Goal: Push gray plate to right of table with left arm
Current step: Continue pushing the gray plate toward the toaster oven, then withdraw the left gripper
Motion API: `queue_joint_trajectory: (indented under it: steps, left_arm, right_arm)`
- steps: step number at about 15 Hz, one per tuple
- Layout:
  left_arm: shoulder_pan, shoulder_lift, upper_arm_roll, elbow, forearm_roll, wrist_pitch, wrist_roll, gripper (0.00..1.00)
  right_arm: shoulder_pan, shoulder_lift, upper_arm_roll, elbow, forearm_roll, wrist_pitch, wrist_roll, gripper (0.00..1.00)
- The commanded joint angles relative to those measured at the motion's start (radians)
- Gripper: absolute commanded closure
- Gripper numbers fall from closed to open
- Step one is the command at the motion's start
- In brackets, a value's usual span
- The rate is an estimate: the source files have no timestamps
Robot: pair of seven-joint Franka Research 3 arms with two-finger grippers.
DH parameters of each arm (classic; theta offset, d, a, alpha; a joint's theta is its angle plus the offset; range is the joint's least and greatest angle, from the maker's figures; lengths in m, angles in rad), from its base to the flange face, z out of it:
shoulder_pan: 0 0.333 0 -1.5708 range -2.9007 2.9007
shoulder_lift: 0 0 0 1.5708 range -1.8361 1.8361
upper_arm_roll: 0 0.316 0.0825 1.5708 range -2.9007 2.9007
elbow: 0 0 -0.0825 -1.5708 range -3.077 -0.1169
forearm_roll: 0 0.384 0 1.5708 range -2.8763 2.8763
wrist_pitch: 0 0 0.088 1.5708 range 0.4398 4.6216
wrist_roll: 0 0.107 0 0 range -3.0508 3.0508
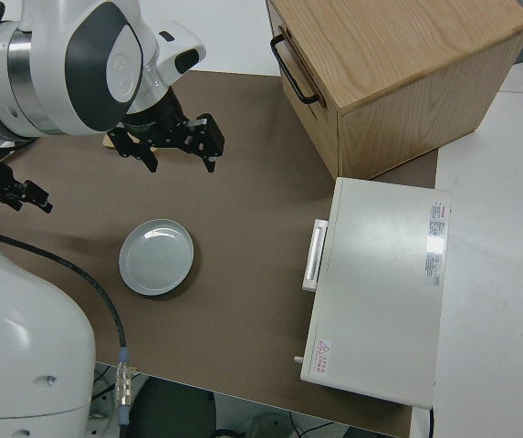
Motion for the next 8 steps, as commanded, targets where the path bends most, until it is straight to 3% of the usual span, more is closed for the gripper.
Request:
queue_joint_trajectory:
  steps: [1,8]
  left_arm:
    - [0.12,-0.01,-0.007,0.146,-0.002,-0.215,0.126,0.0]
    - [0.287,-0.011,-0.001,0.289,0.017,-0.356,0.294,0.0]
  right_arm:
    - [-0.019,-0.002,0.016,0.009,0.004,-0.016,0.013,0.017]
    - [-0.019,-0.002,0.016,0.009,0.004,-0.016,0.012,0.017]
